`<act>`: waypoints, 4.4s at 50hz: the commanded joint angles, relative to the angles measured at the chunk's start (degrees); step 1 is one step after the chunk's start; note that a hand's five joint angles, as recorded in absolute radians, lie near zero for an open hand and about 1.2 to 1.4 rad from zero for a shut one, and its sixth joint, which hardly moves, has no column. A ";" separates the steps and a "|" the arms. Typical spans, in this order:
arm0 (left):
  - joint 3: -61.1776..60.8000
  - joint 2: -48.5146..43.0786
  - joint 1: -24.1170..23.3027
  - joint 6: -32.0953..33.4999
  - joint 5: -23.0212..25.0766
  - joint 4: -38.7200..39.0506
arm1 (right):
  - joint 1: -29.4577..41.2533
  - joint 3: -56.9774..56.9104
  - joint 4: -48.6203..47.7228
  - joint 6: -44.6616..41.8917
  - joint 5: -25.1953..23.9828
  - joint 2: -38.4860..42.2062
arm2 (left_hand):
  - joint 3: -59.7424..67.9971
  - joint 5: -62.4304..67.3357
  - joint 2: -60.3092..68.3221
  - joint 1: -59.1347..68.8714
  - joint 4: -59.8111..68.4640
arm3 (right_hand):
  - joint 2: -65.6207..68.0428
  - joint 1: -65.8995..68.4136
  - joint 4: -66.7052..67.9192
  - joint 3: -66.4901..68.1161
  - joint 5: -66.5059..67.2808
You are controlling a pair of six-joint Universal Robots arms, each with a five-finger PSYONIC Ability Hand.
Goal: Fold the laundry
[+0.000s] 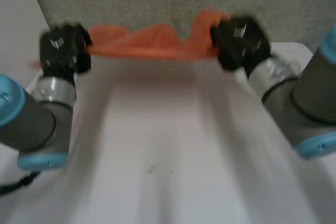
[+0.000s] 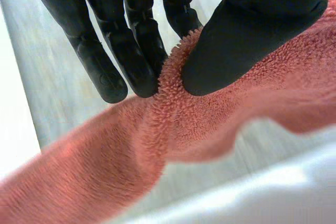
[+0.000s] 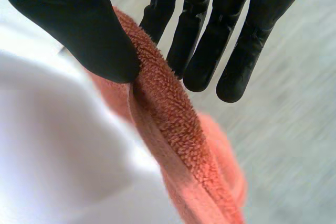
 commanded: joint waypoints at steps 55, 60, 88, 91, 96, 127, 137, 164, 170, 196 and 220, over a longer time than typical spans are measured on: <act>9.84 -20.71 4.84 -6.14 7.19 -23.62 | -7.58 11.54 4.98 15.07 -6.00 9.15 | 2.67 3.74 2.58 4.07 2.68 | 12.00 25.19 11.94 11.83 13.54; 9.14 -19.75 5.98 -6.14 5.96 -23.36 | -8.73 11.98 4.37 15.24 -5.65 9.15 | 10.29 11.36 10.20 11.70 10.30 | 12.00 25.19 11.94 11.83 13.54; 3.51 6.78 3.62 -5.35 4.55 -27.74 | -18.13 18.04 12.36 25.88 -10.75 1.95 | 10.29 11.36 10.20 11.70 10.30 | -44.46 -31.26 -44.52 -44.63 -42.92; 4.39 8.47 2.99 -5.35 4.90 -28.72 | -18.13 19.71 11.92 25.97 -11.36 1.95 | 10.29 11.36 10.20 11.70 10.30 | -47.15 -33.96 -47.21 -47.32 -45.61; 8.60 11.89 1.42 -5.43 7.00 -32.93 | -16.11 21.03 11.48 27.20 -11.19 2.04 | 10.29 11.36 10.20 11.70 10.30 | -53.21 -40.01 -53.26 -53.38 -51.66; 17.31 19.37 -7.82 -5.79 6.30 -38.65 | -1.78 12.86 -7.06 34.58 9.73 16.72 | 10.29 11.36 10.20 11.70 10.30 | -26.17 -12.98 -26.23 -26.34 -24.63; 16.35 19.37 -1.06 -5.96 6.83 -38.91 | -6.80 13.12 -7.33 33.17 9.11 13.37 | 10.29 11.36 10.20 11.70 10.30 | 12.00 25.19 11.94 11.83 13.54; 8.09 -1.44 6.69 5.35 9.74 -48.75 | -21.21 6.88 37.85 -23.25 -6.53 -14.40 | 10.29 11.36 10.20 11.70 10.30 | 12.00 25.19 11.94 11.83 13.54; 11.67 -8.83 6.77 9.77 9.91 -46.66 | -19.72 5.04 40.75 -31.25 -3.45 -3.33 | 10.29 11.36 10.20 11.70 10.30 | 12.00 25.19 11.94 11.83 13.54; 25.24 -3.57 7.91 10.30 7.45 2.49 | -11.72 -13.44 -11.03 -16.75 4.12 -1.13 | 10.29 11.36 10.20 11.70 10.30 | 12.00 25.19 11.94 11.83 13.54; -1.05 -10.95 9.41 10.91 7.89 -2.09 | -14.79 11.18 -6.18 -9.56 -2.13 15.39 | 10.29 11.36 10.20 11.70 10.30 | -11.24 1.96 -11.29 -11.40 -9.69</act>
